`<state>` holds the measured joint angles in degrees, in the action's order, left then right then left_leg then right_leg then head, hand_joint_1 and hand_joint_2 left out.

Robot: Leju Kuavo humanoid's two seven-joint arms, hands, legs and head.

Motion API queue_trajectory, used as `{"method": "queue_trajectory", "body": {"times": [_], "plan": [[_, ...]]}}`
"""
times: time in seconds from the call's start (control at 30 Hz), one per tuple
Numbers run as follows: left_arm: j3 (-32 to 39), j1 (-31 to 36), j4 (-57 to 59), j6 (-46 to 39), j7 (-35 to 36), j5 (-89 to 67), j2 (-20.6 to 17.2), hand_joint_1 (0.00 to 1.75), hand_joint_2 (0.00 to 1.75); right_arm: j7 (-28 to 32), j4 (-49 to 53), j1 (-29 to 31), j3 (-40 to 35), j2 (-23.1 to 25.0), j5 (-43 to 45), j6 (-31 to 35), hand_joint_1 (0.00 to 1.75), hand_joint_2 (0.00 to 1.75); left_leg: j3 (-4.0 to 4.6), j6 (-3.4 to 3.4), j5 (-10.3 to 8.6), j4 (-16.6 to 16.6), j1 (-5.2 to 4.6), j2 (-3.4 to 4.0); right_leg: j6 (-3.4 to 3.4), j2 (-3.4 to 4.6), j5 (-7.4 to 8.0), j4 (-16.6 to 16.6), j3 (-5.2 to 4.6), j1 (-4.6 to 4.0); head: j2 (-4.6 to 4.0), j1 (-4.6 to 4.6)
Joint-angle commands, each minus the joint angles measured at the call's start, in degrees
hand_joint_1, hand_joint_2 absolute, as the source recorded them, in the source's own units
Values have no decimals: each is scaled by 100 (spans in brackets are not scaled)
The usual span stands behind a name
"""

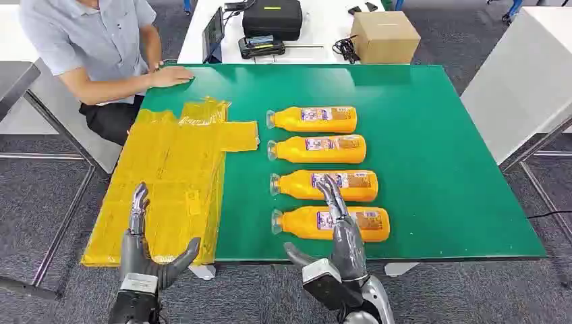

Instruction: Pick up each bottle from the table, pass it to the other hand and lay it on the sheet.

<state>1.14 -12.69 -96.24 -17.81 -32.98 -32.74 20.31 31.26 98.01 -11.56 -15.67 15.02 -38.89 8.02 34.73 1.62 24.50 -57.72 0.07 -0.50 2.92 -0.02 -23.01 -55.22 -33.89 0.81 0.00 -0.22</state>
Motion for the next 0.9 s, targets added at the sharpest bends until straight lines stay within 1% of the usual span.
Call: {"method": "queue_trajectory", "body": {"times": [0.03, 0.1, 0.3, 0.33, 0.37, 0.43, 0.53, 0.57, 0.6, 0.63, 0.67, 0.7, 0.73, 0.77, 0.8, 0.83, 0.9], "plan": [[103, 61, 102, 102, 22, 34, -31, 0, 175, 3, -112, 36, 63, -65, -118, 56, 0, 175, -14, -5, 5, 3, 2, 3, -7, 0, -5, 3, 14, -2, 0, 0], [108, 61, 92, 107, 24, -24, -31, 0, 175, -33, -140, 14, 137, -46, -104, 62, 0, 175, -28, -8, 11, 3, 3, 8, -12, 4, -10, 2, 25, -4, 0, 0], [115, 65, 81, 80, 20, -43, -31, 0, 175, -46, -164, 6, 181, -35, -71, 38, 0, 175, -29, -9, 12, 3, 3, 8, -13, 4, -11, 1, 26, -4, 0, 0], [124, 67, 74, 58, 18, -49, -31, 0, 175, -40, -175, 5, 198, -32, -44, 9, 0, 175, -19, -6, 6, 5, 2, 4, -9, 1, -6, 3, 17, -3, 0, 0], [524, 330, -240, 107, -229, 44, -31, 0, 175, 18, -134, 89, 272, 61, -71, 13, 0, 175, -17, -5, 5, 4, 3, 0, -7, -2, -5, 5, 16, -3, 0, 0], [572, 448, -150, 46, -255, -4, -31, 0, 175, -23, -86, 83, 297, 81, -87, 35, 0, 175, -25, -9, 12, 1, 5, 10, -12, 5, -10, 1, 22, -6, 0, 0], [470, 730, 62, 103, -231, -296, -31, 0, 175, 53, 265, -80, 400, 26, -39, 0, 0, 175, -12, -6, 1, 2, 2, -8, -8, -11, -5, 0, 13, -3, 0, 0], [413, 817, 153, 172, -176, -292, -31, 0, 175, 67, 385, -146, 482, 36, -72, 29, 0, 175, -22, -9, 6, 0, 3, -12, -13, -16, -12, -2, 24, -5, 0, 0], [410, 878, 207, 149, -159, -358, -31, 0, 175, 65, 447, -184, 573, 42, 40, -24, 0, 175, -10, -5, 0, 2, 1, -10, -7, -12, -5, 0, 10, -2, 0, 0], [392, 937, 239, 51, -189, -546, -31, 0, 175, 93, 503, -212, 689, 41, 85, -85, 0, 175, -24, -7, 7, 0, 3, -13, -12, -18, -13, -1, 26, -4, 0, 0], [389, 958, 219, -121, -256, -808, -31, 0, 175, 130, 520, -226, 777, 81, 107, -135, 0, 175, -18, -5, 2, 3, 1, -21, -8, -24, -10, 2, 22, -2, 0, 0], [361, 962, 133, -433, -318, -952, -31, 0, 175, 150, 501, -218, 837, 106, 128, -251, 0, 175, -29, -7, 6, 3, 2, -20, -10, -24, -14, 2, 33, -4, 0, -2], [348, 927, -6, -441, -280, -956, -31, 0, 175, 166, 463, -197, 870, 140, 121, -275, 0, 175, -37, -8, 9, 5, 2, -16, -12, -21, -16, 4, 38, -3, 0, 0], [348, 927, -6, -441, -280, -956, -31, 0, 175, 166, 463, -197, 870, 140, 121, -275, 0, 175, -19, -4, 3, 3, 1, -9, -7, -12, -7, 3, 21, -2, 0, 0], [348, 927, -6, -441, -280, -956, -31, 0, 175, 166, 463, -197, 870, 140, 121, -275, 0, 175, -36, -9, 12, 2, 4, -6, -13, -10, -15, 2, 37, -5, 0, 0], [348, 927, -6, -441, -280, -956, -31, 0, 175, 166, 463, -197, 870, 140, 121, -275, 0, 175, -20, -6, 6, 2, 2, 0, -8, -4, -7, 1, 19, -3, 0, 0], [328, 850, -129, -332, -240, -783, -31, 0, 175, 175, 380, -183, 899, 193, 107, -276, 0, 175, -31, -9, 11, 0, 2, -4, -12, -11, -14, -2, 30, -4, 0, 0]]}}
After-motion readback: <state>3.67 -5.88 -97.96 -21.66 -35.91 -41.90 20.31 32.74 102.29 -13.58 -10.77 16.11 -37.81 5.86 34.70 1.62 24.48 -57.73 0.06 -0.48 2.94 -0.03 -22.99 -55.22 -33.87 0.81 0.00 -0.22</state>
